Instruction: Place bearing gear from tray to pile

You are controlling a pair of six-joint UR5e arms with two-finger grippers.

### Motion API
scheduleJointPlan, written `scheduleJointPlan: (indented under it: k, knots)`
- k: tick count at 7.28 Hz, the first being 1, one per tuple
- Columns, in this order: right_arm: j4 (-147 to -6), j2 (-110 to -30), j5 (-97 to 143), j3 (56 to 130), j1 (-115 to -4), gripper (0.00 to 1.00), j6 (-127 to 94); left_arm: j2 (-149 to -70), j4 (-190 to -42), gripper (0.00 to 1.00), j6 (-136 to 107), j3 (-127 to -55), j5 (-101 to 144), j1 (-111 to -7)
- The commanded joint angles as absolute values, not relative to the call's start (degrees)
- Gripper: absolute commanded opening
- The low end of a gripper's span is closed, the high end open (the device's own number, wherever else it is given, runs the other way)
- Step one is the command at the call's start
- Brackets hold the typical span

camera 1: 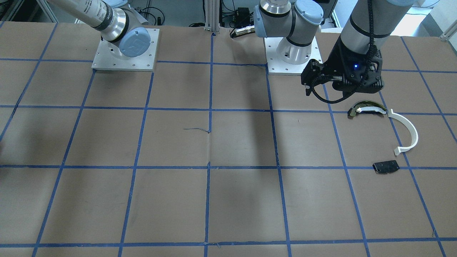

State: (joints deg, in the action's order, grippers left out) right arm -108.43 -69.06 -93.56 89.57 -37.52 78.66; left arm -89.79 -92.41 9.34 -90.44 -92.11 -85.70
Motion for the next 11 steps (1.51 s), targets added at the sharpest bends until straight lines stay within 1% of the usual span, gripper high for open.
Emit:
scheduleJointPlan:
  k: [1,2,4,6,7,9,11]
  knots:
    - [-103.2,-74.6,-93.52,89.91,-41.3,0.0,73.06,-89.91,-92.37,1.0,8.97,-90.44,-92.11,-85.69]
    - [-101.01,-75.75,-93.34,90.17,-45.05,0.0,68.77,-89.74,-92.46,1.0,8.88,-90.44,-92.02,-85.69]
    - [-97.93,-79.17,-93.34,90.61,-59.52,0.0,51.6,-89.91,-92.37,1.0,8.7,-90.44,-91.93,-85.61]
    - [-96.24,-79.98,-92.11,91.49,-75.15,0.0,28.16,-90.0,-92.37,1.0,8.7,-90.35,-91.93,-85.61]
    - [-97.2,-79.46,-91.59,93.23,-84.11,0.0,13.77,-90.09,-92.46,1.0,8.7,-90.44,-91.93,-85.69]
    - [-109.0,-75.17,-85.18,97.62,-98.37,0.01,-11.56,-90.18,-92.37,1.0,8.79,-90.44,-91.76,-85.69]
    - [-128.48,-67.02,-85.42,103.68,-110.42,0.02,-22.02,-90.44,-91.94,1.0,9.92,-90.53,-90.26,-85.52]
